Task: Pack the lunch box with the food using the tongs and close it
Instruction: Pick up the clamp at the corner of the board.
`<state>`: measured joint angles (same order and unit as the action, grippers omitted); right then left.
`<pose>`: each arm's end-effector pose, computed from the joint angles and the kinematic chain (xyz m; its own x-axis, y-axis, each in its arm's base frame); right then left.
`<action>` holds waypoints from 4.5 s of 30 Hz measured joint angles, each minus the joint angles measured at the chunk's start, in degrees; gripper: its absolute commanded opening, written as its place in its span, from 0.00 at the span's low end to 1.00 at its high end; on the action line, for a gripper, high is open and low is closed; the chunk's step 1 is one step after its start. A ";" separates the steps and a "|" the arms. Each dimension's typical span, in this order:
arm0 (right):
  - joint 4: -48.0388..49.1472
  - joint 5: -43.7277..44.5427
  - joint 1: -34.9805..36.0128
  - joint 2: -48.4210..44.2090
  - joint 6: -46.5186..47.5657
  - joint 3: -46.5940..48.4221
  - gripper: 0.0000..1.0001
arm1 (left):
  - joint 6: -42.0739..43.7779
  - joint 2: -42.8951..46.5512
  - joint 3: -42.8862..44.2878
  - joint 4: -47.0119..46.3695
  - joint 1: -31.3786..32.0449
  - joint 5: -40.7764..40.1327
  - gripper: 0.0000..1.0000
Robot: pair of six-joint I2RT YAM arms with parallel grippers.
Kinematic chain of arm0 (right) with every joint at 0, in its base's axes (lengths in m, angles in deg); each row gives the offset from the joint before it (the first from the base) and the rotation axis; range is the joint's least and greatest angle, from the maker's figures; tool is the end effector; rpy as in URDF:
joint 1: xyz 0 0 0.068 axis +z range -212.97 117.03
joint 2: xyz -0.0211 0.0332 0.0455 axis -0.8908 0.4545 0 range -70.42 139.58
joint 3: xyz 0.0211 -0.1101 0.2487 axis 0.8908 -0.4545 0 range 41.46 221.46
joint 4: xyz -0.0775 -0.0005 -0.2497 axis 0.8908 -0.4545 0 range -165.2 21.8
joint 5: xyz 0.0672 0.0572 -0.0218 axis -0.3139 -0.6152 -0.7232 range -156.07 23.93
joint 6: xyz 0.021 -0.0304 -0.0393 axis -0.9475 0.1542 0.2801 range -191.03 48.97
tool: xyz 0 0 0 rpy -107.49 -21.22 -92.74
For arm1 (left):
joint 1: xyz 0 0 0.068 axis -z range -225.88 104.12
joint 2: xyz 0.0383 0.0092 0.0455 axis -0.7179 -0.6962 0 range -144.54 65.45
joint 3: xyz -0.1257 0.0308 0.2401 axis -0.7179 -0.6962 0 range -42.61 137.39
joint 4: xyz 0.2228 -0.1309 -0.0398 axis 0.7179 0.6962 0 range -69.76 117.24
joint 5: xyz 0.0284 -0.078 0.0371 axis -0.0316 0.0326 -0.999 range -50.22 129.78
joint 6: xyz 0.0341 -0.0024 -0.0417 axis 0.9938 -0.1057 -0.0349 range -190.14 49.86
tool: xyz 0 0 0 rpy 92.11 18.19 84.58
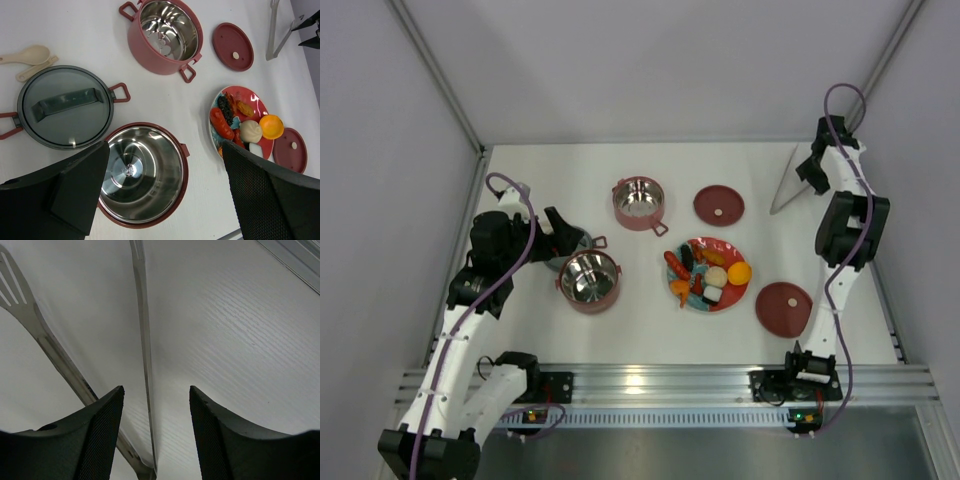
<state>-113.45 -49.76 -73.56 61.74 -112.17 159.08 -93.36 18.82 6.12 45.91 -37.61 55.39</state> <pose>0.4933 -0.1024 0.2122 -0.4323 0.7232 -0.5386 0.7963 0.5864 0.1482 0.1775 -0.0354 0.3310 -0.5145 -0.3091 -0.7999 0.1956 0.8659 -0.4604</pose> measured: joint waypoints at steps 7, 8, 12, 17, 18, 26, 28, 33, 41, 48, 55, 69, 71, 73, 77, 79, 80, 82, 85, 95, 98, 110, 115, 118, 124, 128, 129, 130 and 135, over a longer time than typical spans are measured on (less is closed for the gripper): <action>-1.07 1.95 0.74 2.27 0.09 2.73 0.51 | -0.46 0.00 0.00 -0.02 0.00 0.02 0.99; -1.16 2.19 0.81 2.51 0.15 2.97 0.51 | -0.48 0.00 0.00 -0.04 0.00 0.04 0.99; -1.53 3.08 1.31 4.11 0.46 4.44 0.50 | -0.55 -0.02 0.00 -0.04 0.00 0.07 0.99; -1.92 3.37 1.95 5.31 0.52 4.44 0.48 | -0.68 -0.02 0.00 -0.09 0.00 0.20 0.99; -1.97 3.39 2.05 5.62 0.52 4.44 0.46 | -0.68 -0.02 0.00 -0.11 0.00 0.24 0.99; -2.14 3.63 2.51 7.21 1.01 4.44 0.20 | -0.70 -0.04 0.00 -0.13 0.00 0.44 0.99; -2.08 3.76 2.54 7.21 1.27 4.37 0.03 | -0.68 -0.04 0.00 -0.13 0.00 0.46 0.99; -1.05 4.11 2.58 6.51 2.01 2.93 0.00 | -0.70 -0.68 0.00 -0.26 0.00 0.46 0.99; 3.56 0.96 2.60 -9.66 3.91 -15.69 0.00 | -0.83 -2.25 -0.02 -2.10 0.00 5.09 0.99; 10.95 -8.52 3.80 -41.57 4.17 -32.11 0.00 | -4.44 -3.65 -0.09 -8.59 0.00 15.69 0.99; 16.74 -19.87 15.08 -65.77 4.09 -44.85 0.00 | -16.55 -7.67 -0.09 -21.33 2.62 25.83 0.99; 22.12 -31.91 31.80 -75.97 -3.26 -55.43 0.00 | -23.54 -15.12 3.98 -38.40 28.63 25.20 0.99; 24.83 -32.74 33.75 -76.74 -5.18 -56.89 0.00 | -22.95 -17.11 3.98 -39.21 31.74 23.45 0.99; 27.21 -33.51 34.93 -77.20 -7.26 -58.62 0.00 | -22.12 -19.43 3.98 -39.36 34.60 21.99 0.99; 31.69 -34.47 36.35 -77.57 -11.32 -62.58 0.00 | -21.42 -22.64 3.98 -39.74 37.07 20.41 0.99; 33.53 -34.64 37.20 -77.79 -13.18 -64.22 0.00 | -21.35 -23.37 3.98 -40.52 37.38 19.37 0.99; 34.95 -34.86 37.55 -77.92 -14.19 -65.11 0.00 | -21.27 -23.47 3.96 -40.94 37.51 18.97 0.99; 37.42 -35.30 38.05 -78.20 -16.06 -66.42 0.00 | -21.20 -23.52 3.96 -42.23 37.62 18.10 0.99; 41.11 -35.39 38.93 -79.21 -18.60 -68.43 0.00 | -21.33 -23.52 3.82 -44.48 37.73 17.38 0.99; 57.42 -32.06 44.22 -81.79 -25.59 -77.02 0.00 | -26.51 -25.03 0.28 -55.76 37.92 15.89 0.93; 61.37 -30.34 46.47 -81.57 -26.16 -77.96 0.00 | -28.83 -25.94 0.00 -58.90 37.92 15.89 0.90; 69.22 -26.99 48.11 -78.03 -24.46 -78.14 0.00 | -31.61 -24.94 -0.66 -61.83 37.79 16.20 0.60; 70.01 -27.78 48.46 -77.75 -23.06 -76.65 0.00 | -31.34 -23.98 -0.66 -60.67 37.57 15.56 0.38; 70.55 -28.37 48.59 -77.75 -21.46 -76.00 0.00 | -31.93 -23.61 -0.66 -60.11 37.51 14.80 0.32; 70.69 -28.85 48.65 -77.75 -19.43 -75.82 0.03 | -32.63 -23.58 -0.66 -59.80 37.42 14.69 0.22; 70.69 -29.03 48.65 -77.72 -18.84 -75.80 0.16 | -32.57 -23.58 -0.66 -59.30 37.42 14.95 0.22; 70.55 -28.94 48.65 -77.70 -18.67 -75.58 0.17 | -32.57 -23.58 -0.66 -59.14 37.42 15.06 0.22; 70.60 -28.70 48.65 -77.64 -18.49 -75.38 0.20 | -32.52 -23.50 -0.66 -59.04 37.42 15.43 0.22; 70.34 -27.80 48.65 -77.44 -17.46 -73.81 0.22 | -32.33 -22.84 -0.66 -58.69 37.48 16.74 0.22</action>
<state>-43.12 -77.56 -24.91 -15.70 -129.64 85.27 -125.69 -4.02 5.46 -12.77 -0.12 72.14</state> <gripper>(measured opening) 0.215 0.305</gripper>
